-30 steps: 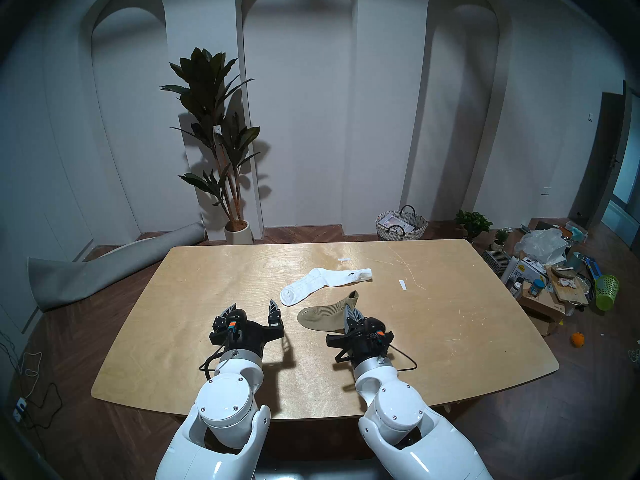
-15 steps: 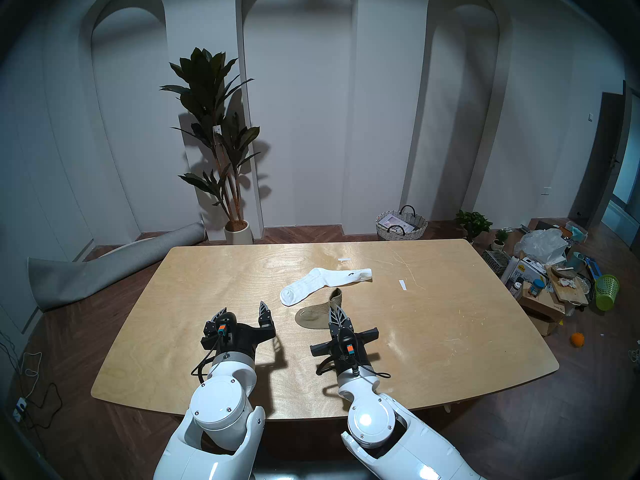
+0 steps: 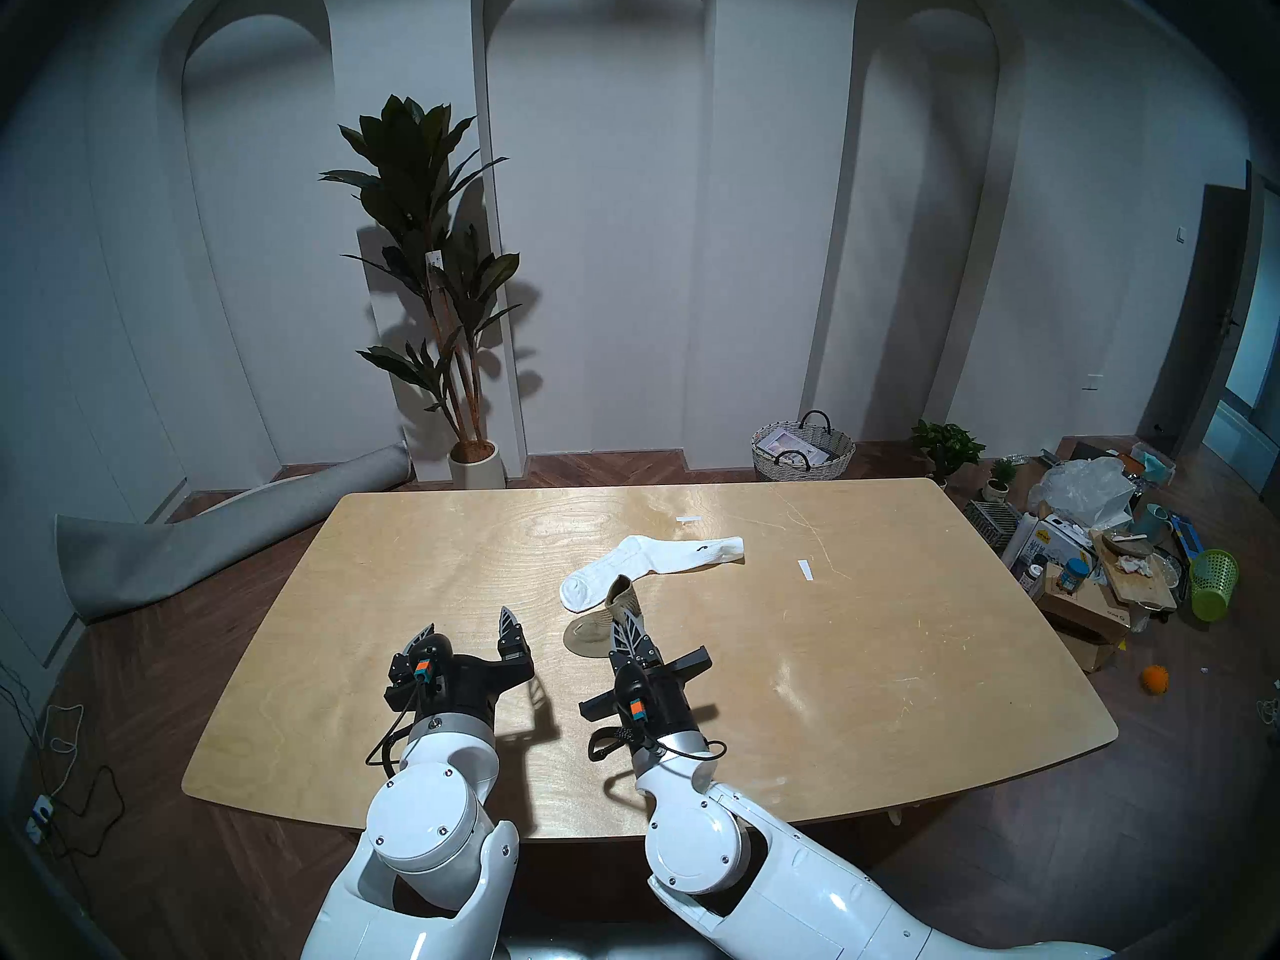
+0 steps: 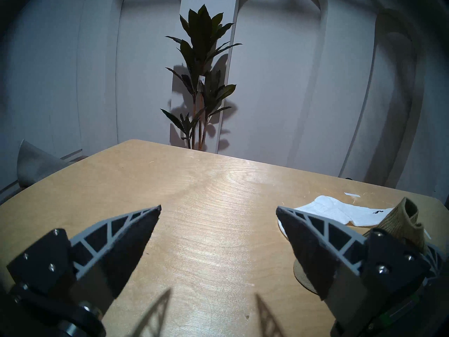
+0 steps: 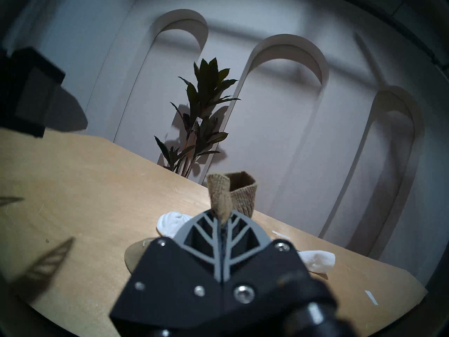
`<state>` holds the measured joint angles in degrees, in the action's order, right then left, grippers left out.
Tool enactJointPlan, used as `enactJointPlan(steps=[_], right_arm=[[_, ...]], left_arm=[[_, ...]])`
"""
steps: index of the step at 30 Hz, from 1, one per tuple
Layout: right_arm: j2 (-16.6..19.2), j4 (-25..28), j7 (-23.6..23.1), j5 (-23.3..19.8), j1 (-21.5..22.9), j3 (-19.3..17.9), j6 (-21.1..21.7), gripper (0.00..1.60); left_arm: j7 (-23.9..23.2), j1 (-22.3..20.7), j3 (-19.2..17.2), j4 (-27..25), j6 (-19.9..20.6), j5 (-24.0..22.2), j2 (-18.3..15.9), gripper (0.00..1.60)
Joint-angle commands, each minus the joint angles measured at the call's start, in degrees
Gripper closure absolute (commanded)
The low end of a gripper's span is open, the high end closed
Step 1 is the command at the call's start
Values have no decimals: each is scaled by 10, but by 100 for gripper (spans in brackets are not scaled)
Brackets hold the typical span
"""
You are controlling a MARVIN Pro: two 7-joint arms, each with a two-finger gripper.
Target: Fold socks in half once and place them neatly on the table
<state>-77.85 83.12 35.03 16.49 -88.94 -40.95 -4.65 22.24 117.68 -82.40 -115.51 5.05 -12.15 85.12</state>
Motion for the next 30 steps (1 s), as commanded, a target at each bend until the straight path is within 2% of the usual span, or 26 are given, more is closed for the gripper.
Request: enactJointPlan(steps=[1, 4, 10, 14, 15, 18, 19, 21, 22, 23, 24, 26, 30], right_arm=[[-5, -6, 30, 63, 39, 29, 33, 160], [-7, -16, 45, 81, 51, 47, 58, 160], [-13, -27, 43, 81, 79, 83, 129, 160], [-16, -35, 43, 107, 94, 103, 177, 160], [-11, -32, 45, 104, 106, 118, 211, 160], [-22, -46, 41, 122, 102, 113, 207, 160], [-20, -43, 39, 121, 109, 123, 228, 160], [-22, -54, 33, 143, 116, 134, 254, 160], [-22, -54, 33, 143, 116, 134, 254, 160], [-22, -53, 34, 130, 121, 141, 270, 160], [-24, -59, 37, 141, 123, 144, 279, 160], [-24, -56, 34, 128, 128, 152, 305, 160], [-27, -57, 31, 121, 135, 160, 334, 160]], left_arm=[[-3, 9, -6, -18, -21, -3, -1, 0], [-4, 12, -8, -19, -25, -6, -2, 0], [-7, 20, -18, -24, -32, -16, -2, 0], [-8, 26, -24, -29, -37, -21, -1, 0], [-9, 28, -25, -30, -38, -22, -2, 0], [-10, 31, -28, -31, -41, -26, -1, 0], [-11, 32, -29, -32, -43, -28, -1, 0], [-12, 34, -32, -33, -45, -31, -1, 0], [-12, 34, -32, -33, -45, -31, -1, 0], [-13, 35, -33, -33, -46, -32, -1, 0], [-13, 35, -34, -34, -47, -33, -1, 0], [-15, 36, -36, -34, -50, -36, -1, 0], [-16, 37, -38, -32, -52, -40, 0, 0]])
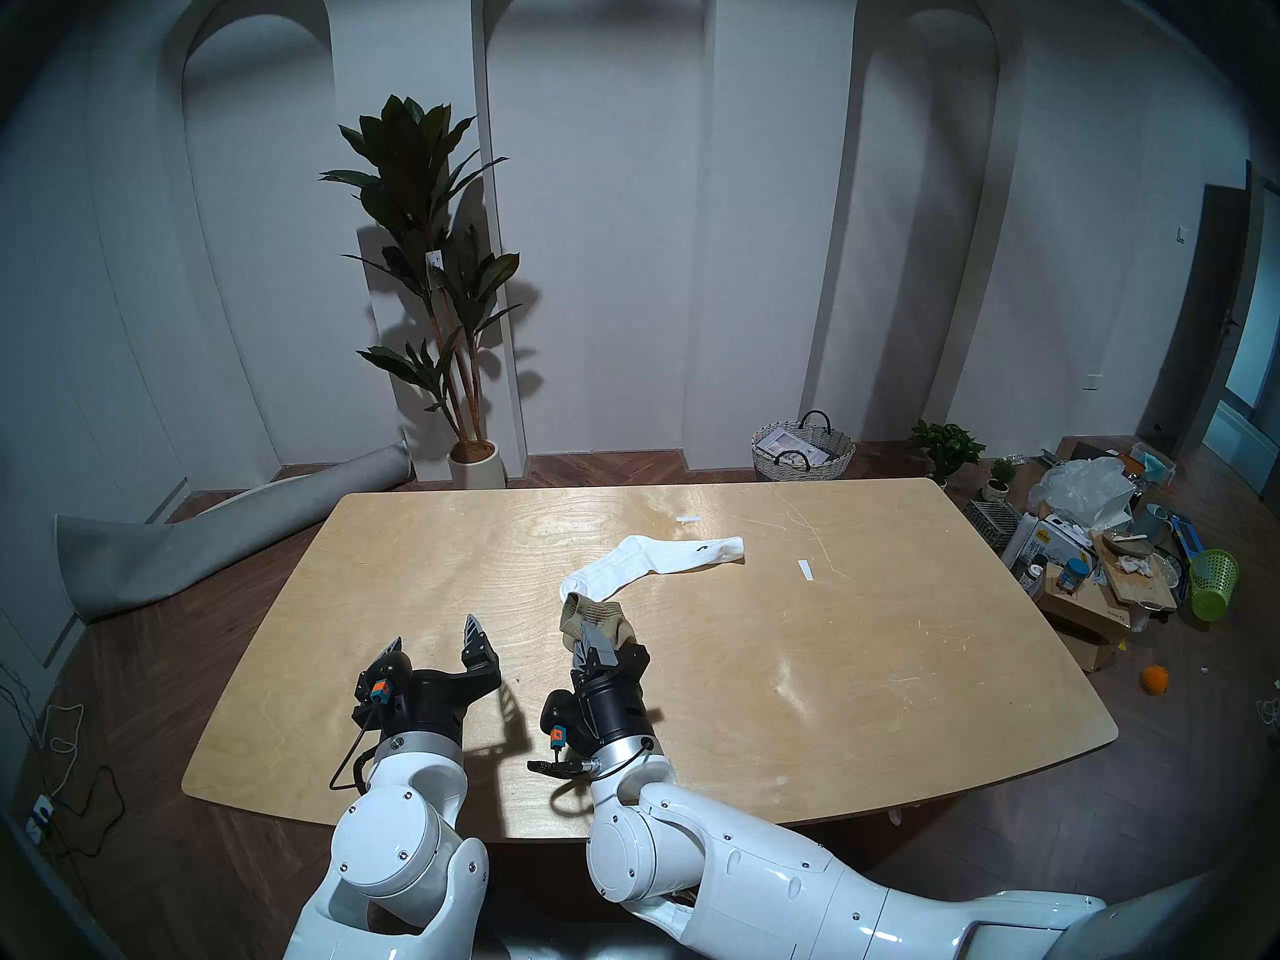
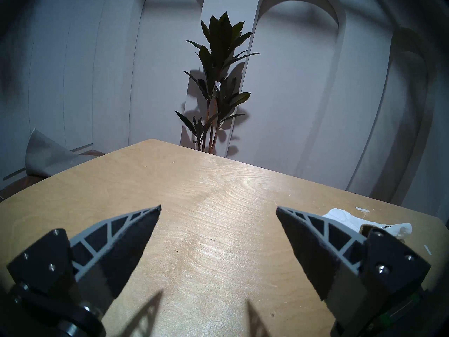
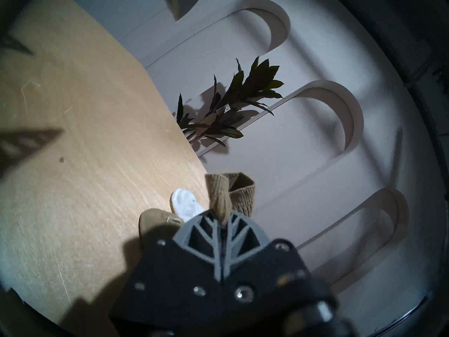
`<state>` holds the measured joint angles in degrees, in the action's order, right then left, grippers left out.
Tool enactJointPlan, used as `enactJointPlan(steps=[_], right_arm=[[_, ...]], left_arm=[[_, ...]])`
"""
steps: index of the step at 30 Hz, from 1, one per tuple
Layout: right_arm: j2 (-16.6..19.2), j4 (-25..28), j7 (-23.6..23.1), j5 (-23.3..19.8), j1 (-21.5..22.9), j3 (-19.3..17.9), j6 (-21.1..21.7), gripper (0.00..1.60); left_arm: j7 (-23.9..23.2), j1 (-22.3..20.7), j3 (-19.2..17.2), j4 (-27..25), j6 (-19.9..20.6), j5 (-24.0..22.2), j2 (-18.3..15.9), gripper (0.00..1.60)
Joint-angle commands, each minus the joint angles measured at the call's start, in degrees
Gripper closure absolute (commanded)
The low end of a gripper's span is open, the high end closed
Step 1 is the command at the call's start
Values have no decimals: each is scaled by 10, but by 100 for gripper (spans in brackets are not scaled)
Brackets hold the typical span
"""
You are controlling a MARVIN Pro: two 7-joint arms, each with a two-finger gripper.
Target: Fold socks in half once and place them neatly on the table
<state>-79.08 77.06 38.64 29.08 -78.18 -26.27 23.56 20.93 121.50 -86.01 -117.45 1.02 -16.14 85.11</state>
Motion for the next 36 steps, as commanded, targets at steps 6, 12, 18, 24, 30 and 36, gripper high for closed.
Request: enactJointPlan(steps=[6, 12, 18, 24, 30, 36], right_arm=[[-10, 14, -20, -17, 35, 27, 72, 160], [17, 63, -36, -23, 29, 31, 92, 160], [44, 105, -50, -17, 32, 38, 116, 160], [58, 124, -88, -19, 48, 42, 136, 160], [57, 121, -125, -23, 67, 42, 143, 160], [47, 110, -149, -21, 79, 45, 140, 160]], left_arm=[[7, -4, -8, -10, -42, 13, 5, 0], [14, 3, -25, -39, -60, 16, 5, 0], [16, 4, -28, -53, -59, 13, 5, 0], [10, 3, -27, -55, -53, 11, -1, 0], [5, 5, -26, -58, -58, 13, -3, 0], [5, 10, -27, -59, -66, 21, -5, 0]])
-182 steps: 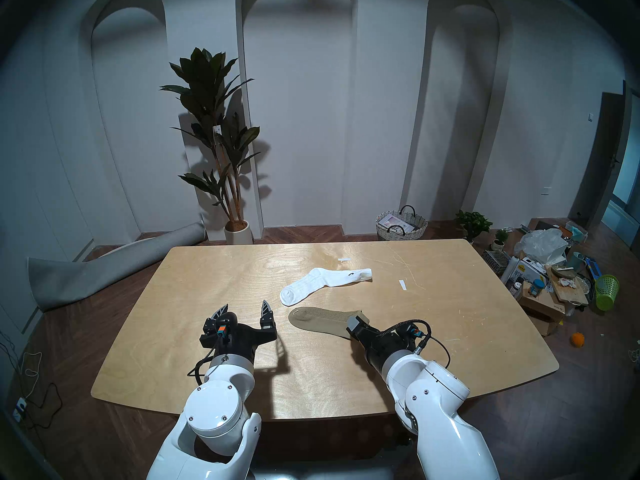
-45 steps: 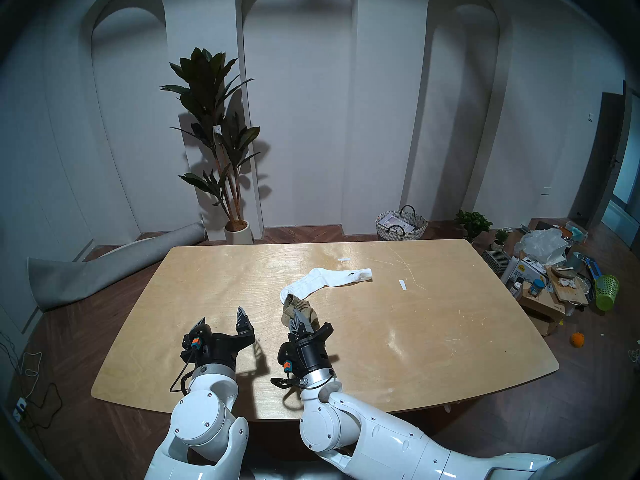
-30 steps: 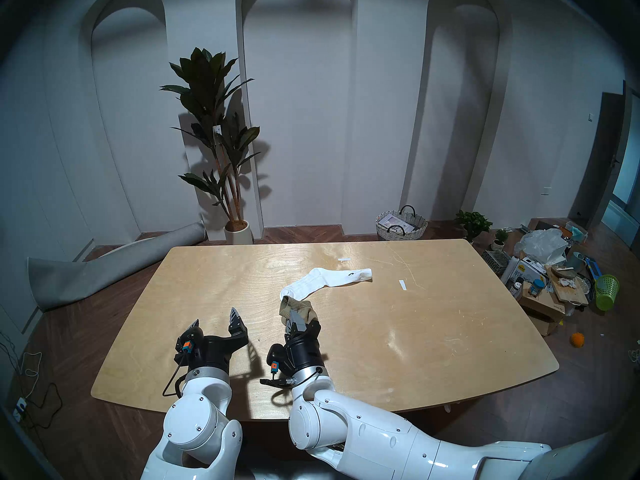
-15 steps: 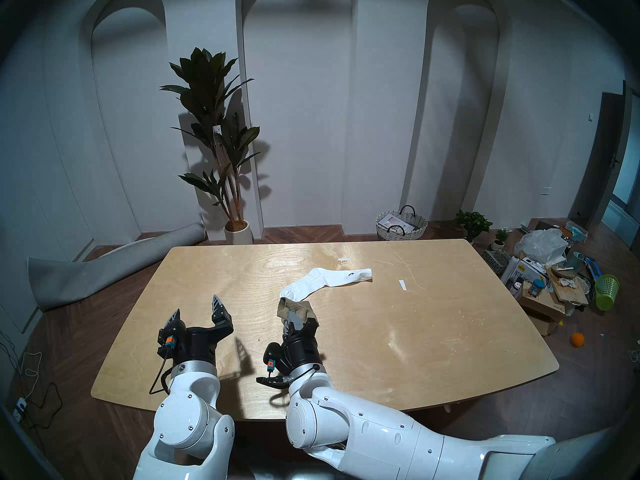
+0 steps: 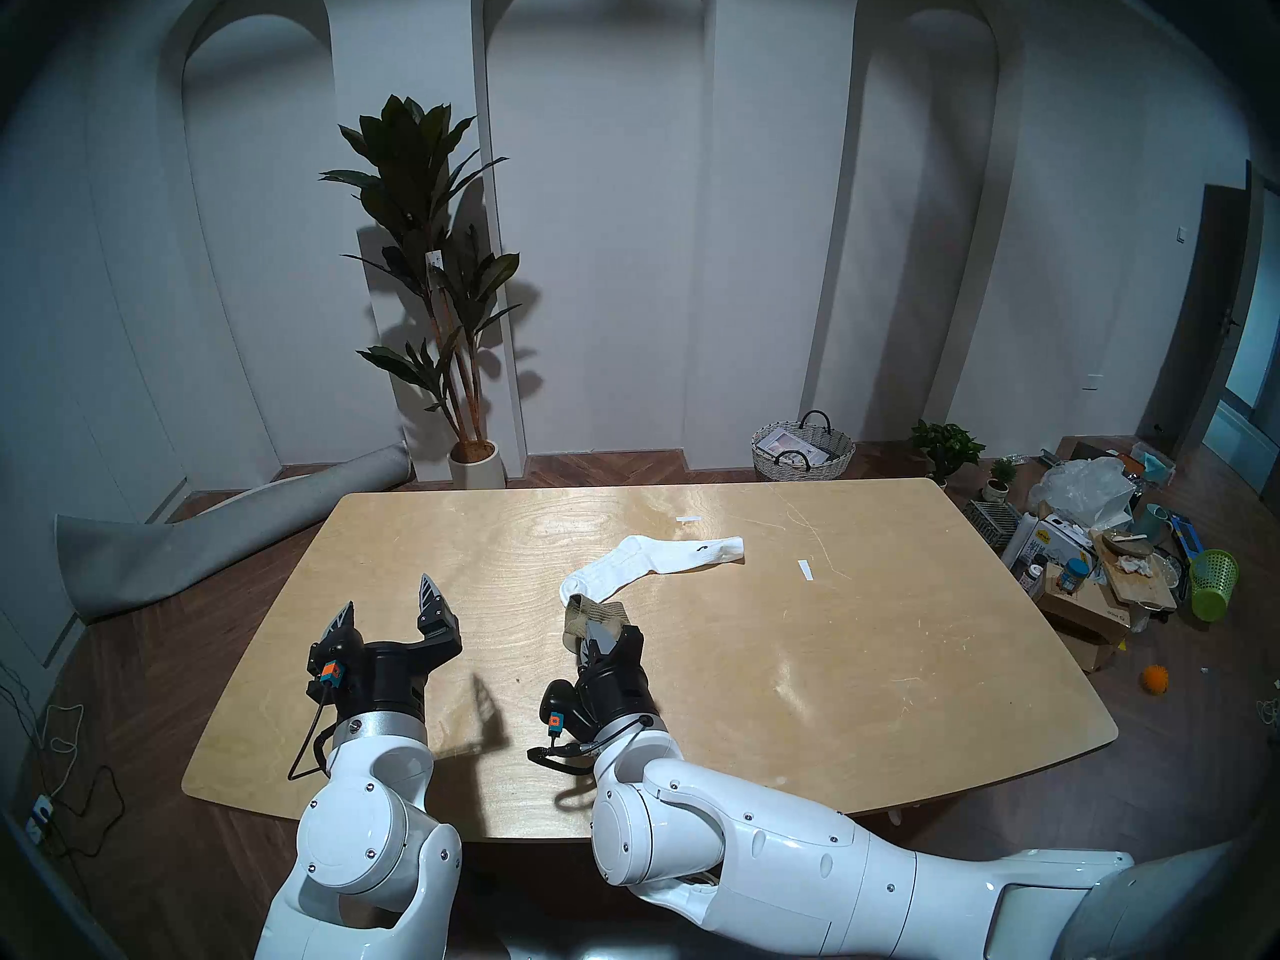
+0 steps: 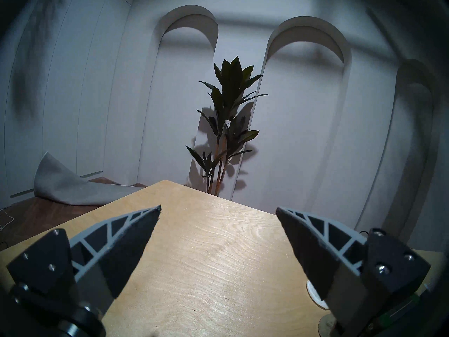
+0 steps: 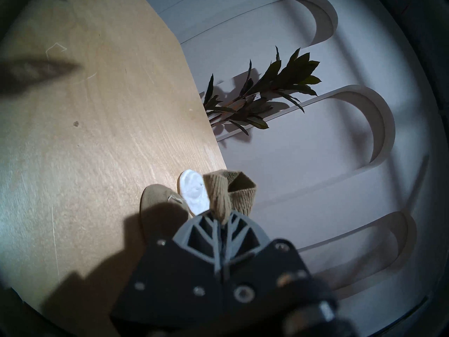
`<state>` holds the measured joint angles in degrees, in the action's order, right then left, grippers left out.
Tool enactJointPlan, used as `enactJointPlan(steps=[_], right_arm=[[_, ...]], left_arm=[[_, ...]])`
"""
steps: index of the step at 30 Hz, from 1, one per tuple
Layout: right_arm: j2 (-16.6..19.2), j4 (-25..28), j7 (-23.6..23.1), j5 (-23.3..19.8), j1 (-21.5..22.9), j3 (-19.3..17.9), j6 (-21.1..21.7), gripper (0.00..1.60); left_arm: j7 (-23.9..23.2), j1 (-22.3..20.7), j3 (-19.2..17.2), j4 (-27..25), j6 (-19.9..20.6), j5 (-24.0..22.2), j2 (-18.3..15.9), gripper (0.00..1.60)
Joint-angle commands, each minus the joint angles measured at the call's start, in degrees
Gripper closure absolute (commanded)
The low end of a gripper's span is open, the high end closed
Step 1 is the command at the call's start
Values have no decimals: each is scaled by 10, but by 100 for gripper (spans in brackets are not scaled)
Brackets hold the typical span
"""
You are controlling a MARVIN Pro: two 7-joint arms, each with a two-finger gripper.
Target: Fold socks in half once and place them neatly on the table
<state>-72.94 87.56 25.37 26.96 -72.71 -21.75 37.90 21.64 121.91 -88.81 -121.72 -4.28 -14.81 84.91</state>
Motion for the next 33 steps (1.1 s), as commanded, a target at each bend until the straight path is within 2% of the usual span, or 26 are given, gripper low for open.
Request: enactJointPlan(steps=[1, 11, 14, 15, 16, 17, 21, 26, 33], right_arm=[[-17, 3, -19, 1, 25, 1, -3, 160], [-16, -17, -32, 8, 28, 10, -5, 160], [-15, -19, -33, 6, 26, 11, -12, 125], [-14, -19, -30, 6, 24, 11, -15, 85], [-14, -17, -32, 5, 23, 10, -12, 73], [-14, -17, -32, 4, 22, 9, -12, 0], [-14, -9, -31, -3, 17, 3, -11, 0], [1, 45, -45, -17, 14, -5, -11, 0], [4, 89, -36, -32, 6, -17, -14, 0]], left_arm=[[-2, 7, 0, -18, -14, 7, -3, 0], [-1, 10, -4, -22, -16, 6, -2, 0], [-3, 10, -5, -22, -13, 4, -3, 0], [-3, 9, -6, -22, -13, 4, -4, 0], [-3, 8, -6, -21, -11, 3, -4, 0], [-3, 7, -7, -21, -11, 2, -4, 0], [-4, 7, -8, -21, -9, 0, -4, 0], [-6, 7, -9, -21, -8, -2, -4, 0], [-9, 4, -8, -21, -6, -3, -7, 0]])
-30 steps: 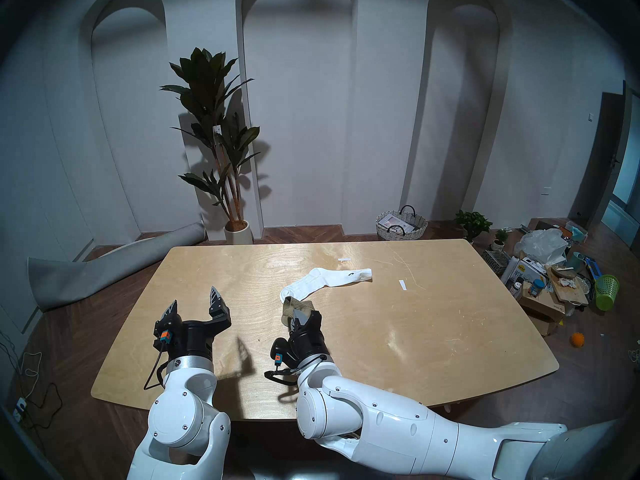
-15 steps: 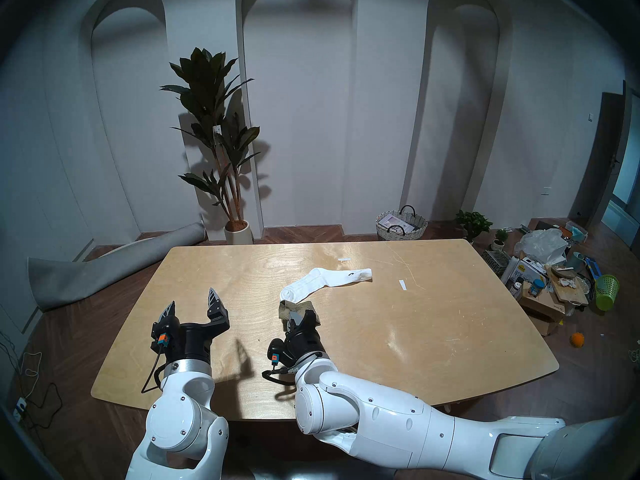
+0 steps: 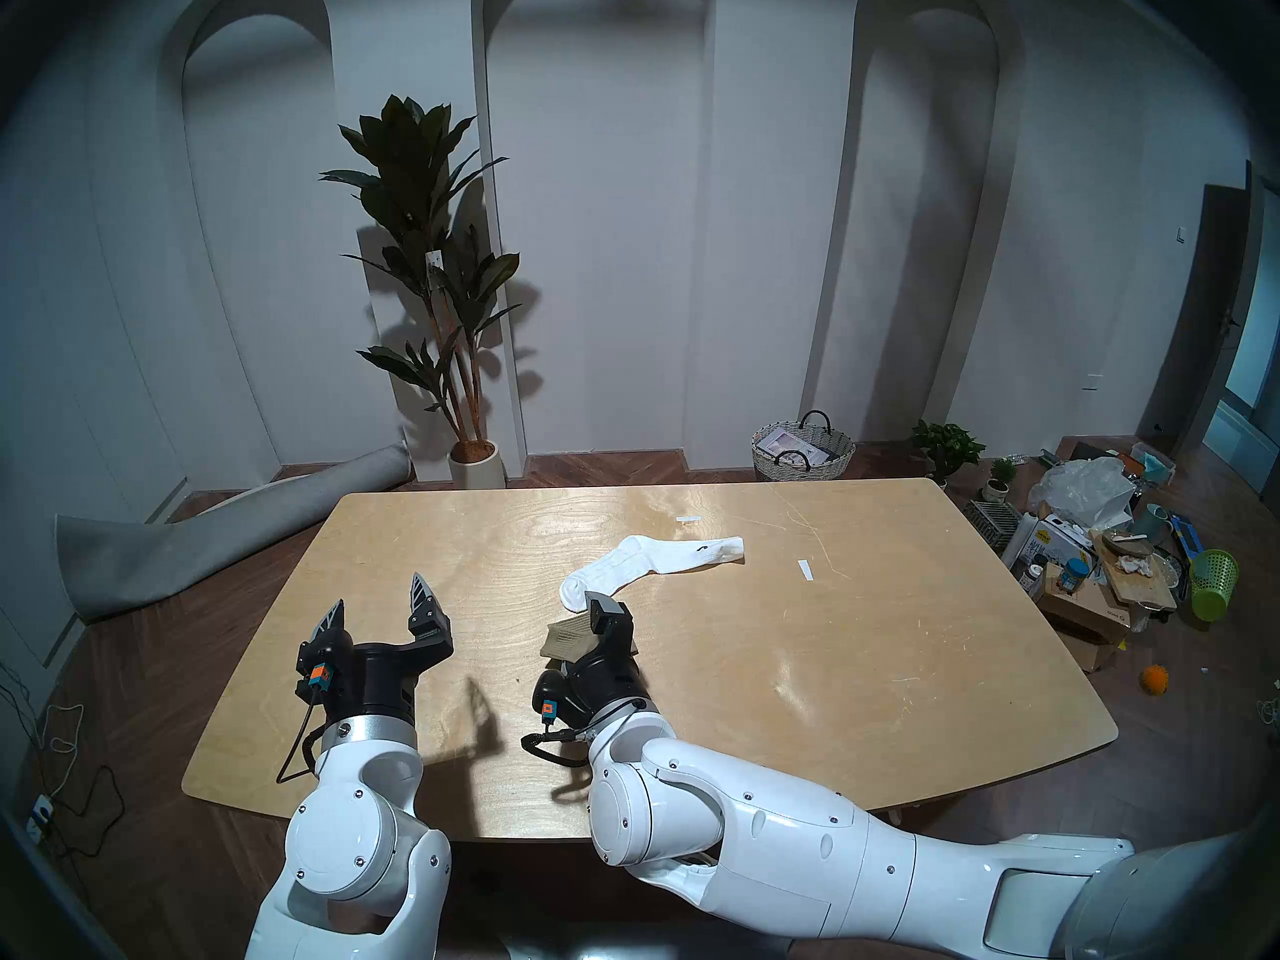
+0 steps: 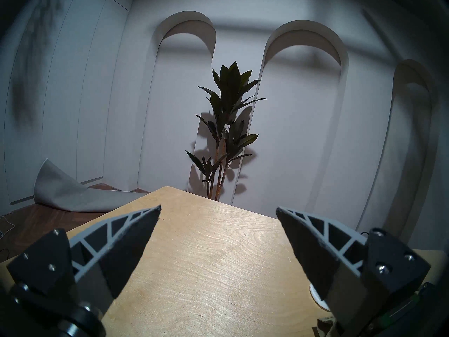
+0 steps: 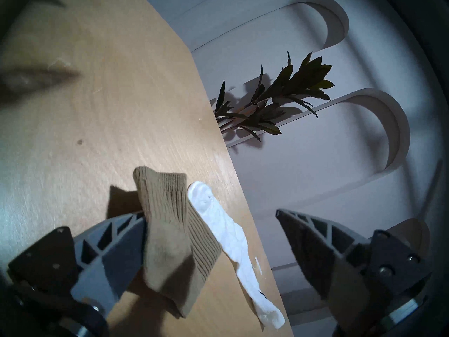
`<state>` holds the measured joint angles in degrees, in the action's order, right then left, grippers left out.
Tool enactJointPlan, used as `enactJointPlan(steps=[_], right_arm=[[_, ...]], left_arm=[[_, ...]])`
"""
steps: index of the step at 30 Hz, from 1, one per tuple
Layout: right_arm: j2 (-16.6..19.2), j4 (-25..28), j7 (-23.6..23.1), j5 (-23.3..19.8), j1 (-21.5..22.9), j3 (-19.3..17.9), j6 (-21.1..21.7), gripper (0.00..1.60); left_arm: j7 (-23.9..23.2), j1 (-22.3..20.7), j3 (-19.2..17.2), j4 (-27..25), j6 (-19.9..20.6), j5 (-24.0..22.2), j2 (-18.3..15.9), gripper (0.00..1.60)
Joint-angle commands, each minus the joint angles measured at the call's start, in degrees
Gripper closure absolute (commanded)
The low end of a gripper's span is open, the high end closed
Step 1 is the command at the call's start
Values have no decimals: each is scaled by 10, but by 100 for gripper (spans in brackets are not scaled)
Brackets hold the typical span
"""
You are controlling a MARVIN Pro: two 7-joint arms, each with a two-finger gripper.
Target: Fold socks in half once and place them neatly on the table
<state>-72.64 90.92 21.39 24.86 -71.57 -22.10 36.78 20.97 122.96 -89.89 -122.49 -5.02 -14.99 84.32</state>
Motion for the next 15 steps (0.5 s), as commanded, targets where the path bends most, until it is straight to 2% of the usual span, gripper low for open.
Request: enactJointPlan(steps=[1, 3, 4, 6, 7, 11, 15], right_arm=[[3, 63, 4, -13, -8, -14, -2, 0], [21, 96, -8, -23, -20, -15, 23, 0], [21, 96, -8, -23, -20, -15, 23, 0], [25, 121, -46, -70, -34, -39, 57, 0], [15, 119, -62, -98, -39, -53, 66, 0], [6, 109, -98, -122, -27, -67, 97, 0], [4, 109, -116, -142, -23, -76, 107, 0]], left_arm=[[-3, -8, 3, -13, 2, -1, -1, 0], [-5, -13, 6, -10, 8, -3, -3, 0], [-5, -13, 6, -10, 8, -3, -3, 0], [-8, -14, 9, -8, 12, -5, -4, 0], [-8, -14, 10, -7, 11, -4, -4, 0], [-6, -16, 12, -8, 15, -2, -5, 0], [-3, -16, 12, -10, 19, 0, -5, 0]])
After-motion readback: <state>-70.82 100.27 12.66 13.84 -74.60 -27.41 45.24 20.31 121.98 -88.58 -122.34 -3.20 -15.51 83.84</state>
